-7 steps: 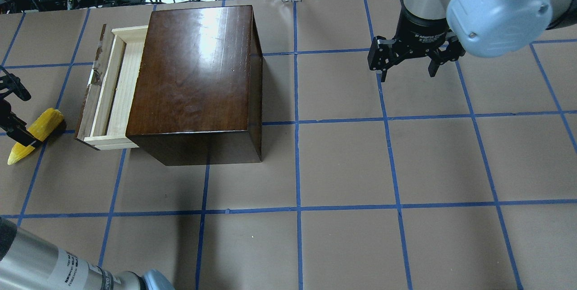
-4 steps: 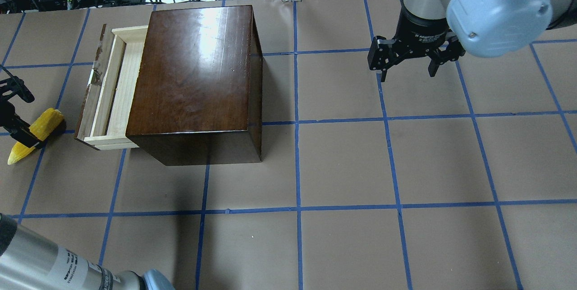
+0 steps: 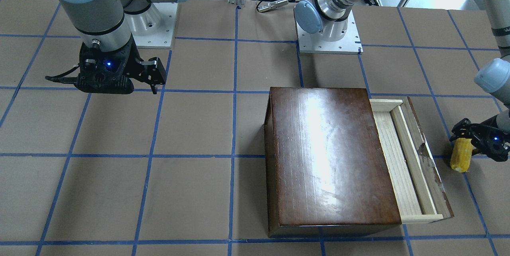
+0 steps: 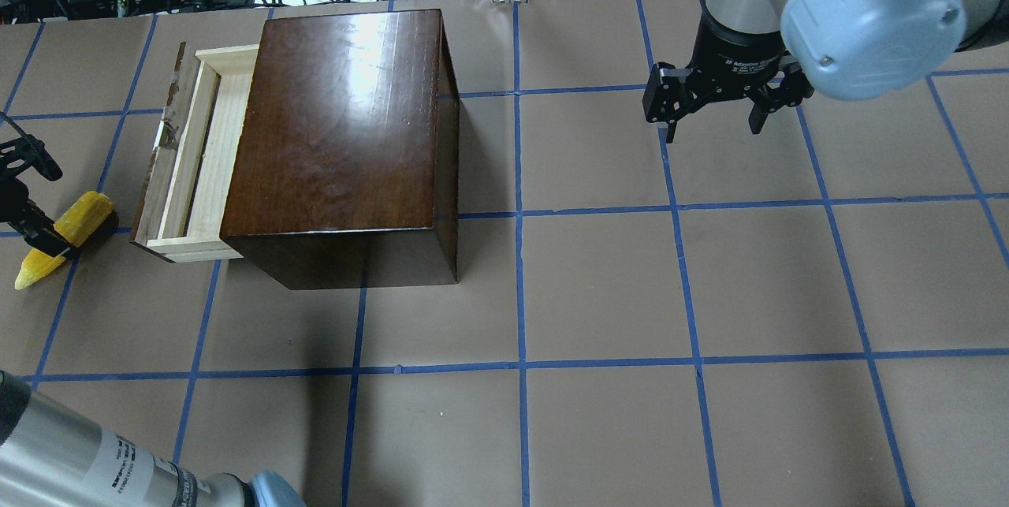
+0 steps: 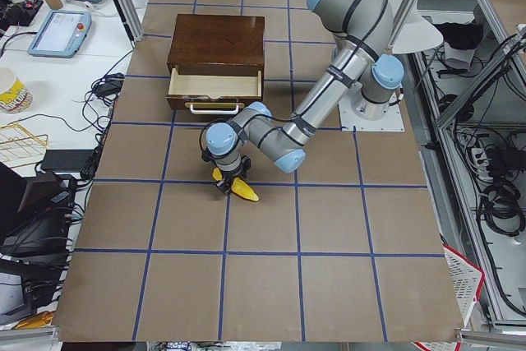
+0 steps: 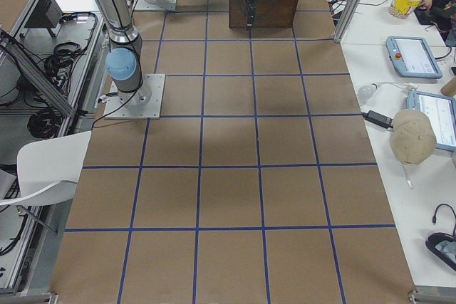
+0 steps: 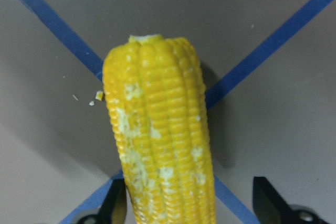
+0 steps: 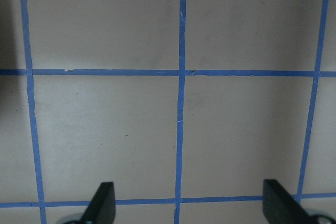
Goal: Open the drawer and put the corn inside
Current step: 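Lower the left gripper and grasp the yellow corn cob, then lift the corn and carry it over the open drawer with the left gripper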
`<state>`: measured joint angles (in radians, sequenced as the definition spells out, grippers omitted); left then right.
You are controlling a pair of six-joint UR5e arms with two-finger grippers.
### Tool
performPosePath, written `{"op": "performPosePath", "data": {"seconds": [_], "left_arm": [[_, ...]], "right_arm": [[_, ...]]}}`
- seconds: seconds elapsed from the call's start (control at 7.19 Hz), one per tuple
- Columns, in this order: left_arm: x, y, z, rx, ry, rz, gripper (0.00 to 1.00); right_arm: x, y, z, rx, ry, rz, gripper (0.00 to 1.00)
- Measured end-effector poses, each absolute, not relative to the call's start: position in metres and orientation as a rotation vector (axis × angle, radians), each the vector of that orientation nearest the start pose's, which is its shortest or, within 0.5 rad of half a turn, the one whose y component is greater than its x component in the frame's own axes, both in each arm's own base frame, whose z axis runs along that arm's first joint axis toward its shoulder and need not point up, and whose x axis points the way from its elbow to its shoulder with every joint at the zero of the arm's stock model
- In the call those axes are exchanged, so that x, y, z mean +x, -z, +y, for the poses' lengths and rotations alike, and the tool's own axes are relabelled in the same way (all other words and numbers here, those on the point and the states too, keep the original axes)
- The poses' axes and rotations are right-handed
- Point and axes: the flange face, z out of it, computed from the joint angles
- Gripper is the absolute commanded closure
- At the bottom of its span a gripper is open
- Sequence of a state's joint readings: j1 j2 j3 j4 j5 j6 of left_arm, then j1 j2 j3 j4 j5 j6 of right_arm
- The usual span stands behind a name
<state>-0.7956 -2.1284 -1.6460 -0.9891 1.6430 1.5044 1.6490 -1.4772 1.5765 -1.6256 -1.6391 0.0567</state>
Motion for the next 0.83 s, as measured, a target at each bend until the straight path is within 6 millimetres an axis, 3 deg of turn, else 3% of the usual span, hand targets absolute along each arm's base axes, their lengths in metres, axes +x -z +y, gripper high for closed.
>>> {"op": "performPosePath", "data": {"seconds": [0.42, 0.83], "left_arm": [[0.352, -0.21, -0.548, 1.107, -0.116, 2.922, 1.0], [0.349, -0.276, -0.566, 0.966, -0.074, 2.928, 1.0]], "right_arm": [[0.167, -0.443, -0.514, -0.037, -0.064, 3.212, 0.0], [0.167, -0.443, -0.514, -0.037, -0.064, 3.213, 0.0]]}}
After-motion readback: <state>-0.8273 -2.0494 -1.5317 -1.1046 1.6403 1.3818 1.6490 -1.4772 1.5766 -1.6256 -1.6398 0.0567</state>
